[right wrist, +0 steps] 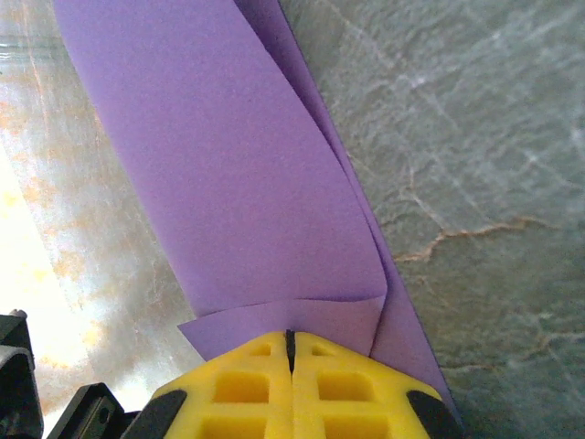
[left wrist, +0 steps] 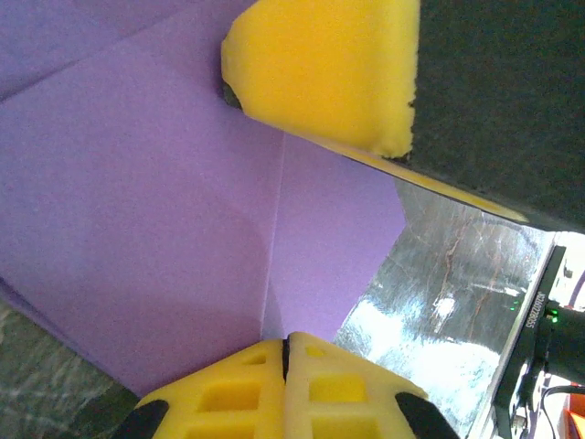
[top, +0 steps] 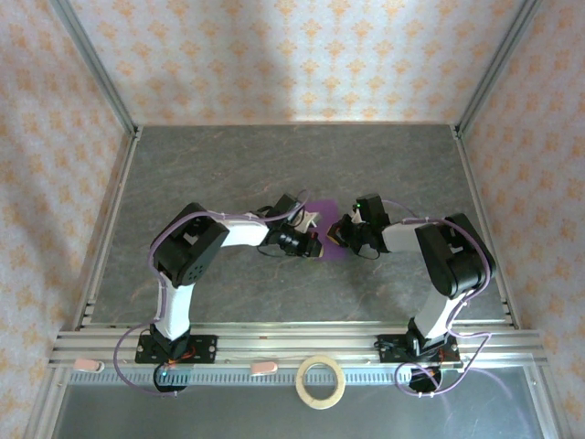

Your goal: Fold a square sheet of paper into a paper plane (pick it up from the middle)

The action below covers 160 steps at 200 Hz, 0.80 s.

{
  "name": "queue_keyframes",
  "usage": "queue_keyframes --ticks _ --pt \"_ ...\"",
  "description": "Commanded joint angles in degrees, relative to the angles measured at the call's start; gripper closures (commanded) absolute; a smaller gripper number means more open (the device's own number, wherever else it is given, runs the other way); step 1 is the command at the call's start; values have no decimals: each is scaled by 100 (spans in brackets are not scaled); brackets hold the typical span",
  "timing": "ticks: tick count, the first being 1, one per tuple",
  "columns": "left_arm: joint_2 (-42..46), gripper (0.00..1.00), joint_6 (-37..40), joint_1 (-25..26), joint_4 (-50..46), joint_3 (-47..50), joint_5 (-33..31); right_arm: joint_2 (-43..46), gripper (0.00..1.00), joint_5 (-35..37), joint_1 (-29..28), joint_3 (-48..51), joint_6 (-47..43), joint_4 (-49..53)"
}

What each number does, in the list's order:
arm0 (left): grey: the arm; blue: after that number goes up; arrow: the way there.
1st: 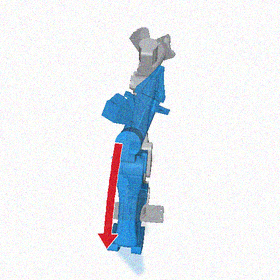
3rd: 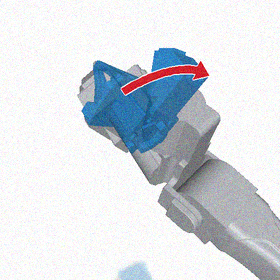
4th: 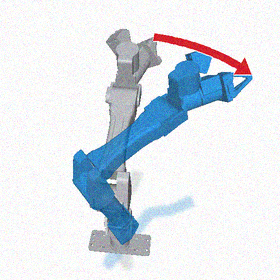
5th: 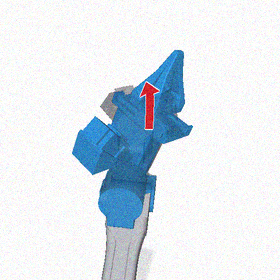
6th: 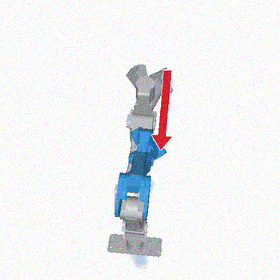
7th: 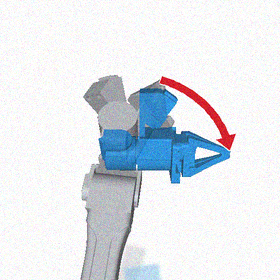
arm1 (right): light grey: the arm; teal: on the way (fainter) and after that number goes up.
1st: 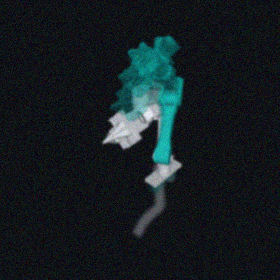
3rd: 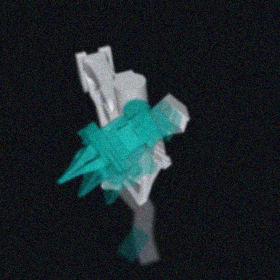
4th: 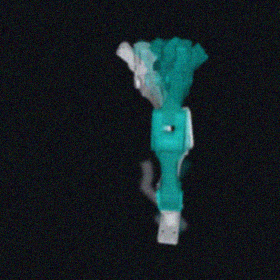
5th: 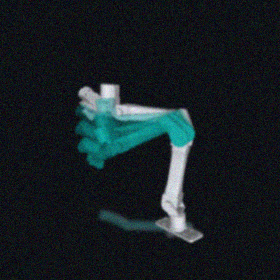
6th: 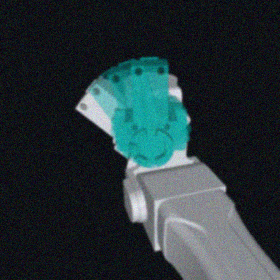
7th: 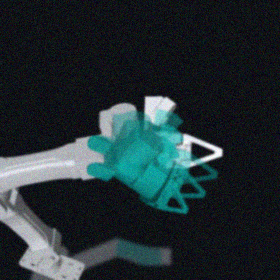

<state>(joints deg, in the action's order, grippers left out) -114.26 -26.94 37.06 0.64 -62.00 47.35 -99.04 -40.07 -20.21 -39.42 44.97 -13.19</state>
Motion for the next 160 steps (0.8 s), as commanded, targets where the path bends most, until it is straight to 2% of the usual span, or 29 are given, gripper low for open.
queue_keyframes --ticks 1,104,113,160 --pt "156 100 105 12 -301 308 75 -221 100 445 -18 223 -80 871" --pt "431 99 386 26 -515 686 98 -194 100 466 -12 224 -86 908" --pt "648 99 385 38 -519 698 107 -186 100 465 -15 225 -86 910" --pt "1190 99 -87 3 259 756 346 -163 100 433 -17 238 -111 924"
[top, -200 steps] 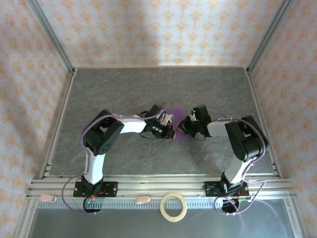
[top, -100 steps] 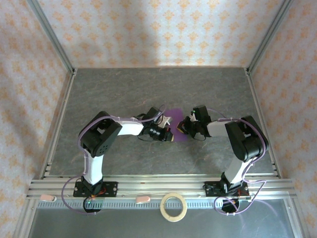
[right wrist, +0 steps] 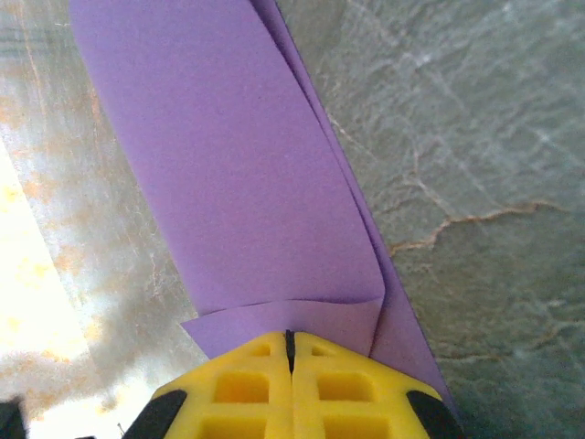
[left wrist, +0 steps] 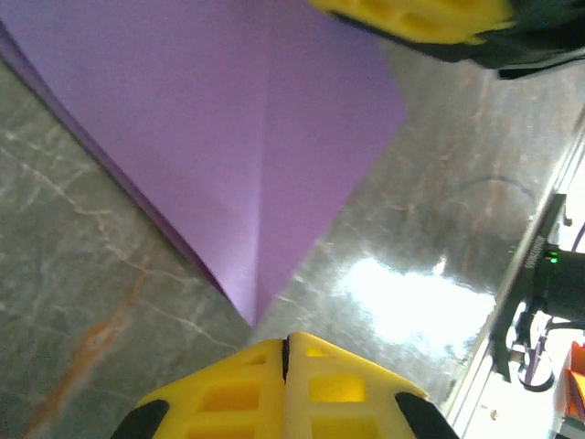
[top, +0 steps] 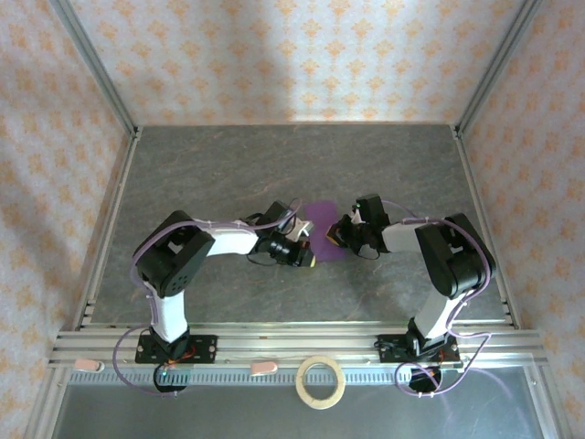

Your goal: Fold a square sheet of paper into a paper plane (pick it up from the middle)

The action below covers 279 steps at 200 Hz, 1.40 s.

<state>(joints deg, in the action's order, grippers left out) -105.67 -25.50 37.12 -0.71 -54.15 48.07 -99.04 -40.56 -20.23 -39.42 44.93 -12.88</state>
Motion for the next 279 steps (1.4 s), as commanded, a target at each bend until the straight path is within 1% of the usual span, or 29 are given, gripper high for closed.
queue_keyframes --ticks 1,33,57,60,85,114,147,183,205,227,251,279 --pt "329 99 -247 -8 404 -31 278 -161 100 484 -16 240 -107 893" --pt "21 99 -493 -21 634 -461 200 -151 100 471 -16 233 -104 884" --pt "-357 99 -446 -21 368 -942 -95 -152 100 444 -9 237 -107 857" --pt "-522 99 -432 -21 328 -992 -123 -153 100 436 -9 241 -105 850" --pt "-894 100 -346 -21 199 -1121 -289 -120 100 390 -16 256 -102 792" --pt "-1109 100 -201 -12 1 -912 -541 -85 100 232 -14 243 -95 685" --pt "-983 100 26 -3 -78 -294 -630 84 100 223 -16 -43 -246 932" --pt "-778 100 314 -4 -150 176 -458 549 100 228 -17 -163 -128 894" --pt "-701 100 361 -3 -154 278 -435 701 100 148 -187 -82 -9 742" --pt "-722 100 352 -3 -149 235 -428 647 100 -43 -487 85 274 244" --pt "-727 100 334 -3 -146 184 -435 411 100 60 -658 155 331 157" --pt "-729 100 350 -10 -184 177 -459 266 100 538 -597 242 12 672"
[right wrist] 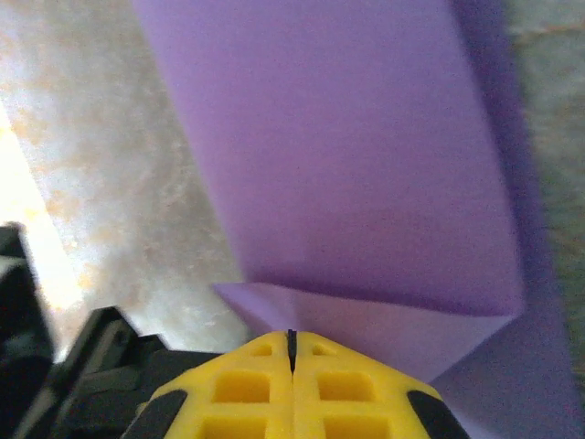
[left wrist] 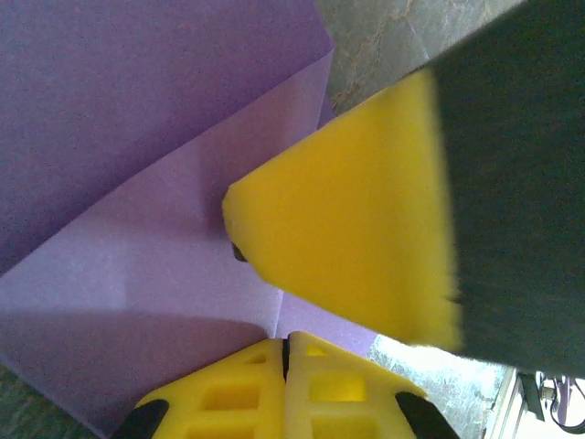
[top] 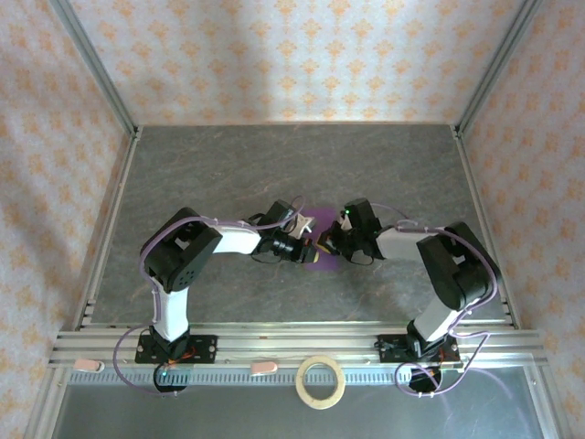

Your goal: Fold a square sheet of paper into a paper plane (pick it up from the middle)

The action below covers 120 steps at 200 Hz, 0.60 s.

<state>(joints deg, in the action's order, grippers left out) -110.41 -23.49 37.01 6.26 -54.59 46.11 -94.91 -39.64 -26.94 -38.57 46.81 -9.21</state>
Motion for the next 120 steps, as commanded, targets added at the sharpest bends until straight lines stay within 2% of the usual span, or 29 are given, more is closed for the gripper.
queue_keyframes --ticks 1,49,120 --pt "-254 100 150 4 -881 225 -266 -148 100 447 83 161 -178 305" --pt "-253 100 97 5 -761 369 -211 -94 100 62 824 718 -172 -597" --pt "-218 100 -7 6 -626 401 -170 300 100 91 1248 603 -244 -661"
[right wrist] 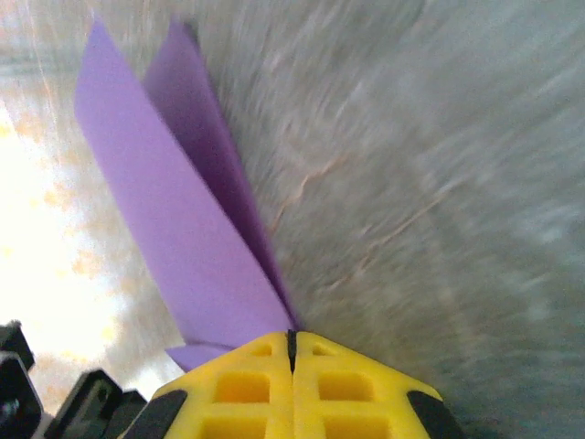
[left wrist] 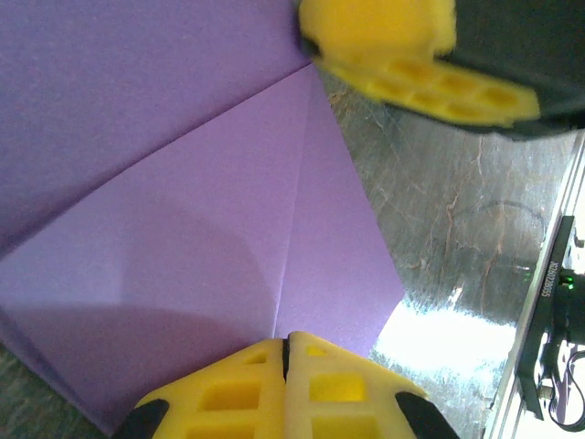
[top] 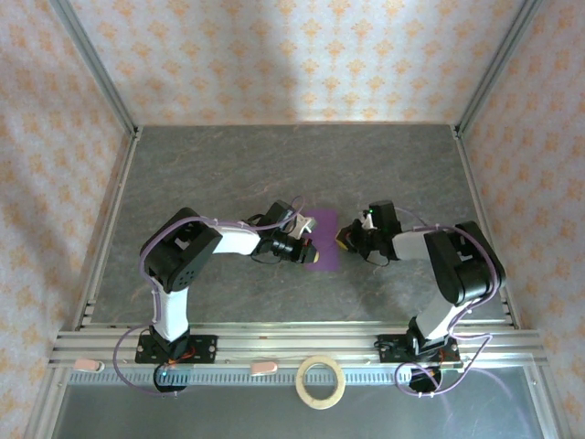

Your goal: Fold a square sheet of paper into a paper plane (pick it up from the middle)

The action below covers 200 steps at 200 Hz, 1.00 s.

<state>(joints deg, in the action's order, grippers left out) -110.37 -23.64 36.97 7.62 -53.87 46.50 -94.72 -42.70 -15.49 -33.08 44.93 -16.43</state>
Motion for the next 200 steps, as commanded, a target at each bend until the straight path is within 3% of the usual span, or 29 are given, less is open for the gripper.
queue_keyframes --ticks 1,50,93,140,200 --pt "-222 100 8 11 -762 327 -210 297 100 395 101 51 -55 51" --pt "-97 100 -29 11 -728 347 -230 797 100 182 -249 75 361 -348" --pt "-56 100 -127 7 -644 290 -168 183 100 252 -922 -120 498 -331" --pt "41 100 -149 11 -691 199 -135 -169 100 630 -923 -58 157 231" --pt "512 100 188 7 -1056 501 -170 -383 100 668 -841 -3 109 165"
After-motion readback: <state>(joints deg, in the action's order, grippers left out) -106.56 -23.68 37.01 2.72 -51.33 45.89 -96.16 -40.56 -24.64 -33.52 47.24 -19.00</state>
